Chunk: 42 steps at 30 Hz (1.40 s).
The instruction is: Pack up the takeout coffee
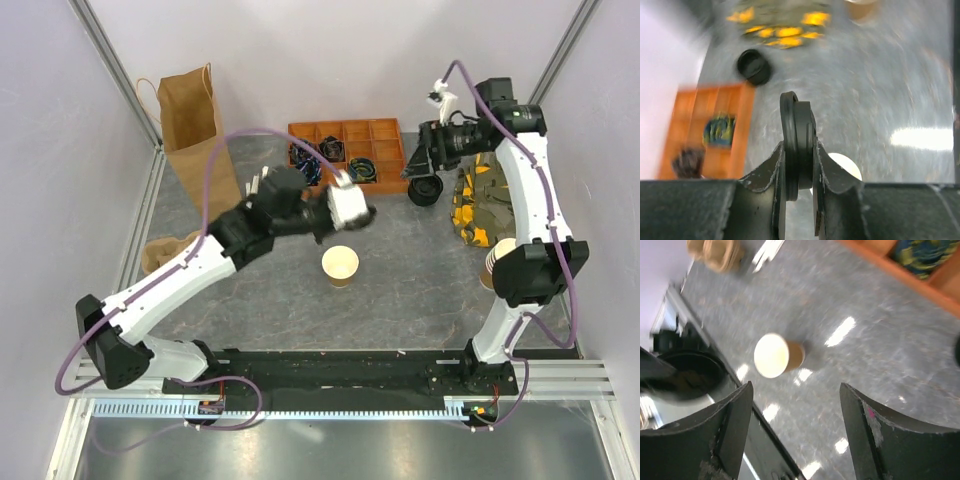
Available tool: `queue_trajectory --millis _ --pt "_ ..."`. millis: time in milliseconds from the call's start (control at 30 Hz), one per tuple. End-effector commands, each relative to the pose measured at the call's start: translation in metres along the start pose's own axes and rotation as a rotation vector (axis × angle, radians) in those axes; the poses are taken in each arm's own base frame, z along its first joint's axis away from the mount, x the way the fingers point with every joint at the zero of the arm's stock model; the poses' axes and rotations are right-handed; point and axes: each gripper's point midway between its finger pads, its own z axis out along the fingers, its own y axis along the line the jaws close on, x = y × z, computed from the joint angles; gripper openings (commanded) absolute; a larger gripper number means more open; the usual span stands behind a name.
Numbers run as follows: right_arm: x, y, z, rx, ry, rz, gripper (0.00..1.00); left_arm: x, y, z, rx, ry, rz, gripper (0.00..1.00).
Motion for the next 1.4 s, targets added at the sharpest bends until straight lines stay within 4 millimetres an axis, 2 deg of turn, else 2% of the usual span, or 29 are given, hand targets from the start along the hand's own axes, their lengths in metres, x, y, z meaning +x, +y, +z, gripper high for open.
queue_trajectory --millis 0,33,67,100,133,167,200,233,267,300,333,567,633,767,867,1100,1367 --pt "-0.026 -0.006 -0.004 0.013 -0.146 0.089 0.77 -0.052 0.074 -0.045 -0.268 -0.290 -0.537 0.02" --pt "-0.045 -0.012 -0.004 0.028 -0.236 0.031 0.76 -0.051 0.084 -0.050 -0.325 -0.316 -0.611 0.02" --pt "-0.055 0.004 -0.014 0.016 -0.305 0.115 0.76 -0.055 0.095 -0.059 -0.368 -0.351 -0.633 0.02" --pt "-0.042 -0.005 -0.001 0.010 -0.310 0.191 0.76 -0.062 0.105 -0.066 -0.405 -0.394 -0.653 0.02" --pt "-0.066 -0.007 -0.006 0.017 -0.435 0.125 0.75 -0.065 0.113 -0.072 -0.433 -0.423 -0.721 0.02" --pt "-0.074 0.010 -0.018 -0.016 -0.508 0.214 0.74 -0.059 0.128 -0.080 -0.504 -0.431 -0.768 0.02" --pt "-0.059 0.001 -0.005 -0.026 -0.520 0.289 0.74 -0.054 0.134 -0.081 -0.527 -0.427 -0.820 0.02" --pt "-0.080 0.007 -0.014 -0.049 -0.639 0.243 0.72 -0.054 0.139 -0.085 -0.536 -0.450 -0.903 0.02" --pt "-0.084 0.017 -0.023 -0.068 -0.696 0.251 0.70 -0.048 0.146 -0.089 -0.552 -0.451 -0.942 0.02" --pt "-0.077 0.015 -0.016 -0.096 -0.705 0.354 0.69 -0.044 0.148 -0.088 -0.553 -0.451 -0.973 0.02" --pt "-0.083 0.024 -0.017 -0.123 -0.739 0.336 0.67 -0.044 0.149 -0.088 -0.553 -0.456 -0.991 0.02" --pt "-0.084 0.051 0.009 -0.192 -0.697 0.437 0.61 -0.027 0.153 -0.077 -0.568 -0.432 -1.038 0.02" --pt "-0.090 0.064 0.013 -0.215 -0.685 0.422 0.57 -0.023 0.154 -0.074 -0.568 -0.429 -1.067 0.02" --pt "-0.093 0.079 0.014 -0.246 -0.668 0.412 0.48 -0.012 0.160 -0.065 -0.578 -0.407 -1.116 0.02" --pt "-0.087 0.080 0.016 -0.246 -0.654 0.433 0.46 -0.010 0.163 -0.061 -0.579 -0.404 -1.117 0.02" --pt "-0.067 0.077 0.036 -0.235 -0.603 0.489 0.45 -0.007 0.163 -0.051 -0.552 -0.404 -1.141 0.02" --pt "-0.058 0.079 0.053 -0.267 -0.567 0.542 0.47 -0.007 0.162 -0.046 -0.532 -0.410 -1.148 0.02"
